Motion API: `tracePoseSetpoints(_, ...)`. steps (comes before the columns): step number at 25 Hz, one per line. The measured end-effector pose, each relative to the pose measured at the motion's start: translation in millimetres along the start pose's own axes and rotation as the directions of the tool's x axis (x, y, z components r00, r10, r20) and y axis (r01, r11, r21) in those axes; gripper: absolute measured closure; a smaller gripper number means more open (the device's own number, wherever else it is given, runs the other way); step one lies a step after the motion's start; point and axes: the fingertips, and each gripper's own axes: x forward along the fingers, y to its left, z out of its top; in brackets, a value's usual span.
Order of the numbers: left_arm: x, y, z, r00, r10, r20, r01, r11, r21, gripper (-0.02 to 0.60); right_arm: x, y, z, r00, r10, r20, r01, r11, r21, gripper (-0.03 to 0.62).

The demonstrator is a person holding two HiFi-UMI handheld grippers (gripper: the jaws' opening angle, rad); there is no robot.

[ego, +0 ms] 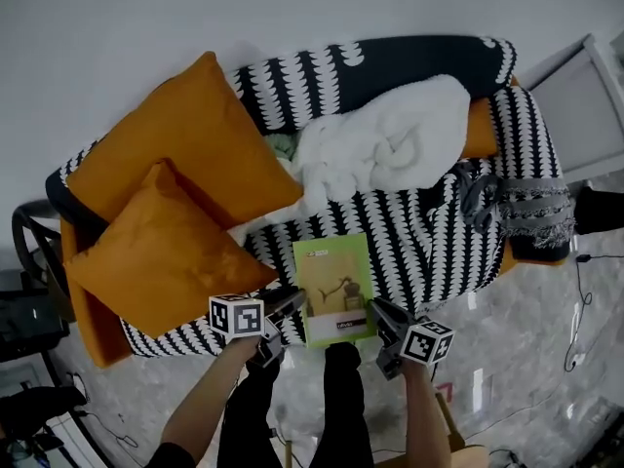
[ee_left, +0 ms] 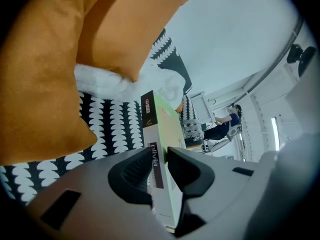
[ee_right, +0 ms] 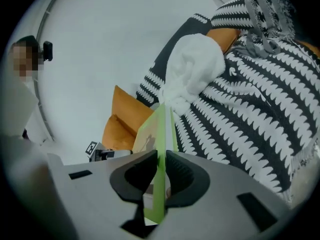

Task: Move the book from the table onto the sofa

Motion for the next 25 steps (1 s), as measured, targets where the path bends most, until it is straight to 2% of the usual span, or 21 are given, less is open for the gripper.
tracePoseSetpoints(9, 22.8, 22.2, 6.8, 1.0, 0.009, 0.008, -0.009, 1.0, -0.022, 0.476, 15.9, -24.2, 4.5, 1.0, -0.007, -0.006, 0.007, 1.0, -0.001, 0.523)
tracePoseSetpoints(12, 26.0, 24.7, 10.8, 1.0, 0.004, 0.025, -0.003, 1.0, -0.02, 0.476, 18.1, -28.7, 9.1, 1.0, -0.019, -0.002, 0.019, 0.999, -0.028, 0.523)
tracePoseSetpoints(13, 27.3, 27.3, 11.6, 0.999, 0.016, 0.03, -0.016, 1.0, -0.01, 0.476, 18.5, -33.2, 10.4, 0.999, -0.041, 0.0, 0.041, 0.998, -0.045, 0.516)
tracePoseSetpoints(15, 29.4, 34.3, 11.2, 0.998, 0.048, 0.032, -0.048, 0.999, -0.004, 0.403, 18.7, -43.8, 11.6, 0.996, -0.09, 0.001, 0.089, 0.994, -0.059, 0.394)
tracePoseSetpoints(16, 29.5, 36.5, 10.4, 0.998, 0.054, 0.03, -0.054, 0.999, -0.008, 0.379, 18.3, -46.9, 11.5, 0.995, -0.101, -0.001, 0.1, 0.993, -0.054, 0.382)
tracePoseSetpoints(25, 23.9, 23.5, 8.3, 0.998, 0.05, 0.029, -0.05, 0.999, -0.003, 0.38, 6.3, -39.9, 14.7, 0.995, -0.096, 0.003, 0.096, 0.995, -0.04, 0.382)
